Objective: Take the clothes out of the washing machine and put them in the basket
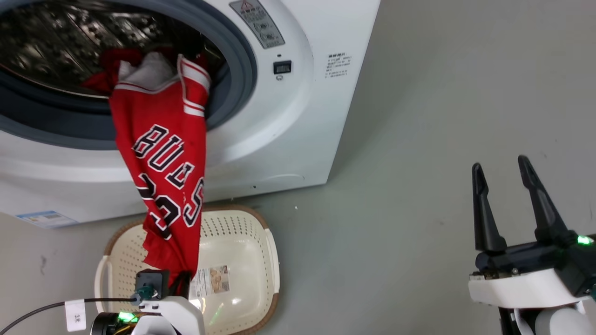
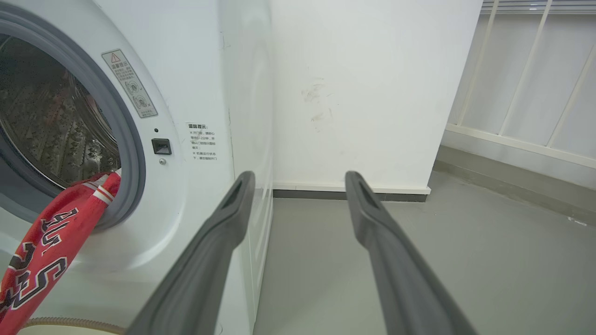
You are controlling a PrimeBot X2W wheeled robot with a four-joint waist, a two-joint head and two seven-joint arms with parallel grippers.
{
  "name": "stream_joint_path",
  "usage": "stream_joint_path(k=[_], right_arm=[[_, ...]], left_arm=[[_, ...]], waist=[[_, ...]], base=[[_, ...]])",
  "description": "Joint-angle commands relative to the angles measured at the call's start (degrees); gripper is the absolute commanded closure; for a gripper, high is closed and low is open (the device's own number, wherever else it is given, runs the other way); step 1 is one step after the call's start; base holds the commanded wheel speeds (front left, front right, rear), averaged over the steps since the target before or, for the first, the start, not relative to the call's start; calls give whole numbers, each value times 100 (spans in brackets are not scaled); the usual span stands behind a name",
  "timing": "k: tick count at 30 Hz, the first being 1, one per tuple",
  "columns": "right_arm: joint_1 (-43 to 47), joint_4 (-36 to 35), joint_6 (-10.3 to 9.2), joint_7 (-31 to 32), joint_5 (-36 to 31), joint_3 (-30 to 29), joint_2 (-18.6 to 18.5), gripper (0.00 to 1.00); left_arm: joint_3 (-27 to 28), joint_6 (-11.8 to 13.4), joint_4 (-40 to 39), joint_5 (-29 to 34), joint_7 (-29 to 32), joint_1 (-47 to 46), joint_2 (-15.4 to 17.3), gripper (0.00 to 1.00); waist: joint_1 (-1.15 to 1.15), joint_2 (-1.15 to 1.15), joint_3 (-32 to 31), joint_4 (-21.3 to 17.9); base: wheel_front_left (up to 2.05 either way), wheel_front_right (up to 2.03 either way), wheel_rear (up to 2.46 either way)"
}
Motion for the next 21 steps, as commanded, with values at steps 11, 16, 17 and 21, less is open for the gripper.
stream_joint_path(k=[11,16,17,21], right_arm=[[-506,-129,-4,-14,86,5,1,0],[-640,-152,-4,-14,107,6,1,0],[-665,-152,-4,-14,110,7,1,0],[-739,-159,-4,-14,120,44,1,0]], left_arm=[[253,-220,1244,51,-2,-807,-219,100],[341,-265,1599,62,-1,-1111,-267,100],[357,-267,1684,52,-1,-1145,-277,100],[386,-281,1862,85,-2,-1322,-297,100]], waist=[[-1,0,933,-133],[-1,0,1158,-140],[-1,0,1187,-142],[-1,0,1269,-158]], base=[[0,0,0],[0,0,0],[0,0,0],[0,0,0]])
